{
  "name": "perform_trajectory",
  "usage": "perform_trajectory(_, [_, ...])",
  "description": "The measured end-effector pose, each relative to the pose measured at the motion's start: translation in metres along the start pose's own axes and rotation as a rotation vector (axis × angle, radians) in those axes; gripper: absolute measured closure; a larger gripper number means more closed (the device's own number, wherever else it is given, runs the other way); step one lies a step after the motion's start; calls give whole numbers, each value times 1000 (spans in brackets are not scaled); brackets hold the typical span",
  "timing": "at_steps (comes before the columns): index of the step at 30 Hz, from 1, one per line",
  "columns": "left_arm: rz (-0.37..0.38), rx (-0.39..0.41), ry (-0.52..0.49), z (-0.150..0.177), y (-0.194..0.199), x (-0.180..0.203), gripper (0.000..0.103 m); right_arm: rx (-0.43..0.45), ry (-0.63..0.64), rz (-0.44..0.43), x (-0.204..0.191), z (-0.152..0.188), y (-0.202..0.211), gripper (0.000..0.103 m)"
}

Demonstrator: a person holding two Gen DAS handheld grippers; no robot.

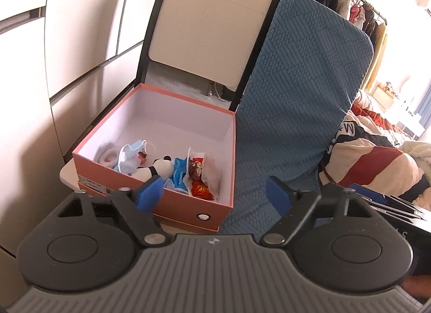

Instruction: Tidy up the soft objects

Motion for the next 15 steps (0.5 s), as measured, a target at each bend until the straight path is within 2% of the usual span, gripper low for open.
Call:
perform_trajectory(3, [-44, -10, -14, 2, -1, -4, 4, -4, 18, -7, -2, 1, -1, 34])
perform_trajectory(4, [-61, -12, -19, 2, -1, -6, 3, -12, 23, -11, -3, 2, -3, 27])
perform_trajectory(5, [-79, -13, -21, 3, -1, -8, 2, -17, 26, -12, -3, 3, -4, 11])
perform_trajectory(6, [-88, -14, -21, 3, 0, -9, 1, -17, 28, -14, -3, 4, -5, 9])
perform_trajectory(15, [-123, -19, -13, 5, 2, -21, 1, -49, 13, 17, 1, 11, -12, 11])
Point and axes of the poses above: each gripper's, at about its wrist camera, not at the fingertips, and y roughly against the way its jaws point, x to its right, z to its underside, the point moved 9 cm from there along -y, roughly the way its jaws point, and after that the axes turned 1 degree about z, right-handed, at the moved point
